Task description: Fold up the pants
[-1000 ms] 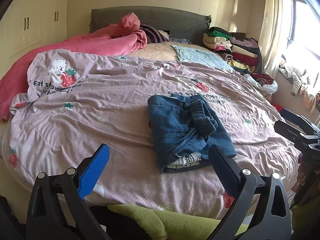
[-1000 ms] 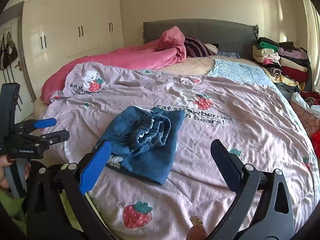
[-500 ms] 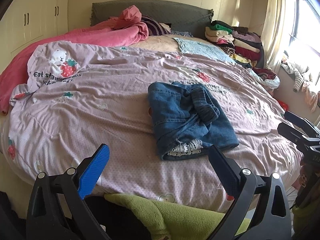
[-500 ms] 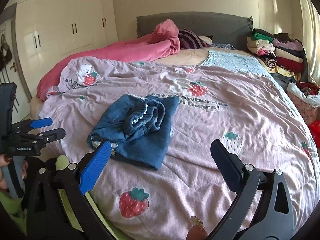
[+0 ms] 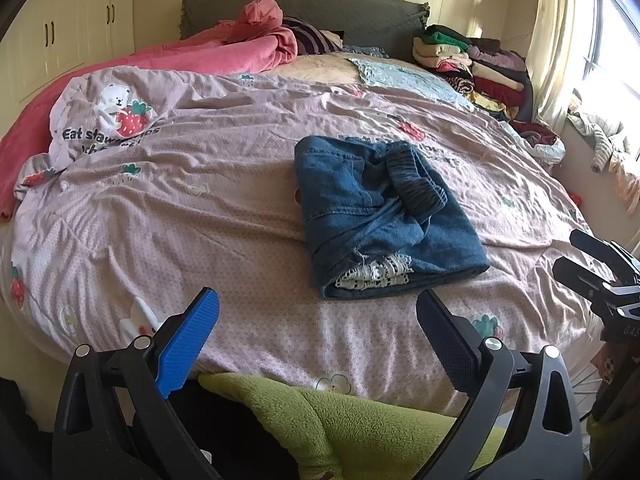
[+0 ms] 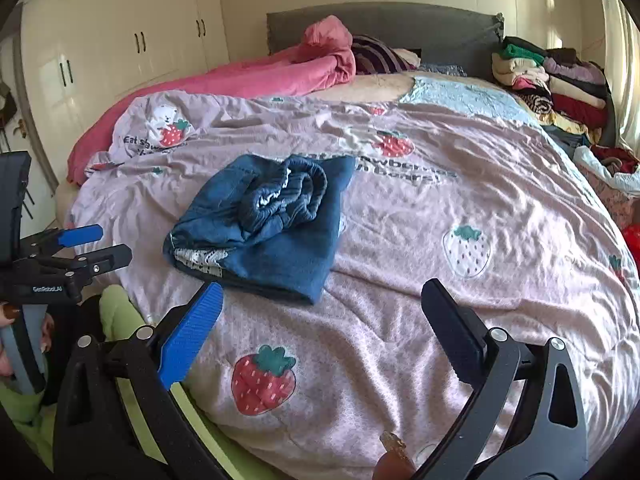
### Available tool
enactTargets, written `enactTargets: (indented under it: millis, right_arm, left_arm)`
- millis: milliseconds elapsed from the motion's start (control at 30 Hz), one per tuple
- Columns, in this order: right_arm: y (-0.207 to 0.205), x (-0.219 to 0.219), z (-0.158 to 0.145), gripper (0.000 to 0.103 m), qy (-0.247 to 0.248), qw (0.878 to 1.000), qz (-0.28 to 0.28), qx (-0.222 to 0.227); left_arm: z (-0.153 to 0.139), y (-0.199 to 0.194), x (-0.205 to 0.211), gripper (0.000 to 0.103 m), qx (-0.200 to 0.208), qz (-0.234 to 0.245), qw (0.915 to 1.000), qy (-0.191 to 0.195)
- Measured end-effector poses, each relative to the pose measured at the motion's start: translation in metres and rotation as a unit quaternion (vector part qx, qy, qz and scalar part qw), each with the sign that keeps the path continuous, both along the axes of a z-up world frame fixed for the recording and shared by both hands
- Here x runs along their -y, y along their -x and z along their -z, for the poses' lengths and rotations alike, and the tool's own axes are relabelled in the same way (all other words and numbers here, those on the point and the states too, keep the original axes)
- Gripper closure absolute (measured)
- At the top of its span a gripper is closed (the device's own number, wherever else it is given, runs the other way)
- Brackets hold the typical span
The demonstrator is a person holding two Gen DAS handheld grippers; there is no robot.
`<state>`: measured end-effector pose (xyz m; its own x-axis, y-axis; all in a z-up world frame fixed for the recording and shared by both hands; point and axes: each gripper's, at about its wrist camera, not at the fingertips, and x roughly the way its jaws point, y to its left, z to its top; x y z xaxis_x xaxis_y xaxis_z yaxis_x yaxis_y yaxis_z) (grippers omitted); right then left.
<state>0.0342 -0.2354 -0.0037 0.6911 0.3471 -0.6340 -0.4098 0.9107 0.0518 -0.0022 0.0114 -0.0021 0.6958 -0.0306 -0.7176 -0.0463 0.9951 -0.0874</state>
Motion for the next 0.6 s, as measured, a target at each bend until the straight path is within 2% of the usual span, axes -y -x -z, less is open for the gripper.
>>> enactTargets:
  millis: [600]
  right_arm:
    - [-0.002, -0.020, 0.030, 0.009, 0.014, 0.999, 0.002, -0.031]
  left_arm:
    - [0.026, -0.004, 0.011, 0.004, -0.016, 0.006, 0.9998, 0.004]
